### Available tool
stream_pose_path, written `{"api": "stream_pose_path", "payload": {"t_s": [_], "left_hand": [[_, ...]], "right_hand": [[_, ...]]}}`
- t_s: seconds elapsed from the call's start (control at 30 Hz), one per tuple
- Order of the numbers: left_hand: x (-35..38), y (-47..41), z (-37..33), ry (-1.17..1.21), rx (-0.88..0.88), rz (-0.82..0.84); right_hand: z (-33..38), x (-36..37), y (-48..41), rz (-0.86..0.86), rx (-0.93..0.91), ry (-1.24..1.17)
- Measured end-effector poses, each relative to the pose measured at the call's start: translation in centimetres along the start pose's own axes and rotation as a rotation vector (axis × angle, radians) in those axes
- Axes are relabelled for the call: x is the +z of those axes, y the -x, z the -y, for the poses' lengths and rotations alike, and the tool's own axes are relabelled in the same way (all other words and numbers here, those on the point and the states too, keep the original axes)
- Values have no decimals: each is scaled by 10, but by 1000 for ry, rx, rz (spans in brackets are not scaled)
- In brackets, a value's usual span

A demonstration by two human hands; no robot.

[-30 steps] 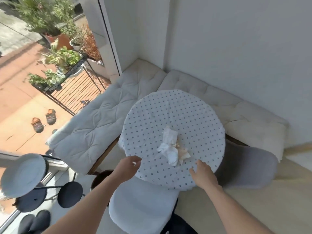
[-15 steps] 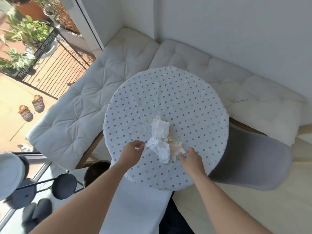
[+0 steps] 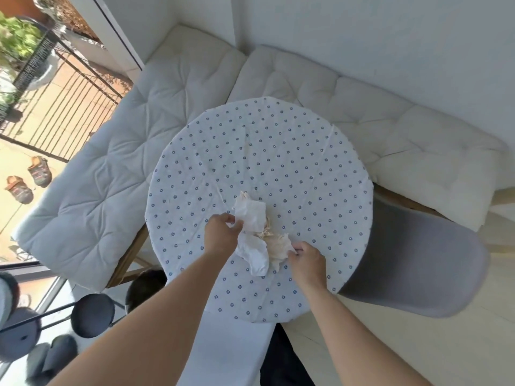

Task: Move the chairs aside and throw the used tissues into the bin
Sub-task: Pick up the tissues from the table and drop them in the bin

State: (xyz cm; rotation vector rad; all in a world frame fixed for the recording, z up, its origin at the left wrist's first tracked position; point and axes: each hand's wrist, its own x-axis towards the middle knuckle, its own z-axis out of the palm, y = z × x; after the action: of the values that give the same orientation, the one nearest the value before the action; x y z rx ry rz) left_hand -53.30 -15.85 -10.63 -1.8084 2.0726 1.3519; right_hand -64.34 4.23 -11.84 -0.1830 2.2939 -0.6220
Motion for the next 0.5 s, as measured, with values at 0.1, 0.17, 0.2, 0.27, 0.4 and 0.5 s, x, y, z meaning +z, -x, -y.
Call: {"api": "stream_pose_path", "payload": {"t_s": [0.1,0.17,0.2,0.27,0.4,0.5], "left_hand": [[-8,8,1,-33,42,-29],[-19,15,5,-35,57,-20],[-26,19,8,-25,66,-16],[-42,27,13,6,80,-9],[-80,50,19,73,124,-11],[-108,70,26,108,163,8]], "right_hand": [[2,-8,12,-34,-9,-45],[3,-13,23,-68,-23,-88],[4,-16,30,-87,-31,-110],[9,-22,45,-118,-39,-159],[19,-29,82,-189,-85,-219],[27,-30,117,-230,-97,-251]]}}
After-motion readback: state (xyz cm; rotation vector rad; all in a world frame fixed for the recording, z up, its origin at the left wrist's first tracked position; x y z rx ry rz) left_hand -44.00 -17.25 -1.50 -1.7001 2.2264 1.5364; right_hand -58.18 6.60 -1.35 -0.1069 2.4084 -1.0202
